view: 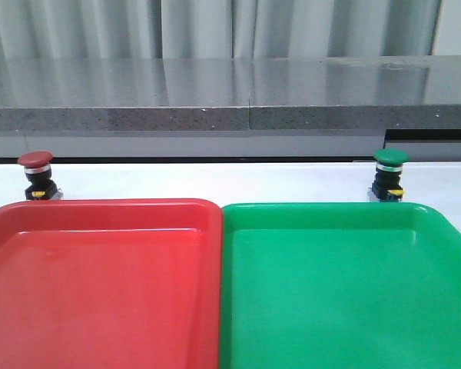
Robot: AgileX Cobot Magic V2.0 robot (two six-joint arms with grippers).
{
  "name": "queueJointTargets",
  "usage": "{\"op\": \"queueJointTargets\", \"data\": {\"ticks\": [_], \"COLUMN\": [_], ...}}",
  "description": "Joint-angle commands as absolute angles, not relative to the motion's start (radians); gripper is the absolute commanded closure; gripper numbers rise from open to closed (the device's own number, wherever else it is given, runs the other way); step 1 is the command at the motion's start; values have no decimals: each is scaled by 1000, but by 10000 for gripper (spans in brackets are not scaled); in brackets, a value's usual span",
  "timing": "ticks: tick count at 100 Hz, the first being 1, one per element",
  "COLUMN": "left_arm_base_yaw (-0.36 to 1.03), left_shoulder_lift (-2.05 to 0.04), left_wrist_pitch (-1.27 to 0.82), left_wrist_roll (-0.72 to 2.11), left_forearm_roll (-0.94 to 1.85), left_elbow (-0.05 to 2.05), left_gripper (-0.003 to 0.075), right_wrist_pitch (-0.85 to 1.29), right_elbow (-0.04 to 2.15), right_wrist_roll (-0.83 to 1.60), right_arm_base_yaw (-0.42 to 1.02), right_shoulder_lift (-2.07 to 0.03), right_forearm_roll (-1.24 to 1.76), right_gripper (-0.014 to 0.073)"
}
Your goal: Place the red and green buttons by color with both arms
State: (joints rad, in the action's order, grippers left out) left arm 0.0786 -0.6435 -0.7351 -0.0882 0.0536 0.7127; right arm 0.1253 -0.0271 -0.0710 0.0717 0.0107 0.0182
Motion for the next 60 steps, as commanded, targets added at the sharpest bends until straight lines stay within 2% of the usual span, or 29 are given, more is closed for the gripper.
{"op": "queueJointTargets", "data": {"ticks": [1,60], "left_arm_base_yaw": [79,83], "left_shoulder_lift": [-730,-1424], "left_wrist_pitch": [-664,-635], "left_wrist_roll": [-90,-63], "left_forearm_roll": [68,66], "left_elbow": [798,1212], "left_gripper": [81,81], "right_wrist_pitch": [45,45], "right_elbow": [-13,-13], "right_wrist_roll": [-64,-64], "right_arm_base_yaw": [66,66], "right_shoulder_lift": [27,27], "right_forearm_roll": [17,17], "right_gripper": [651,651]}}
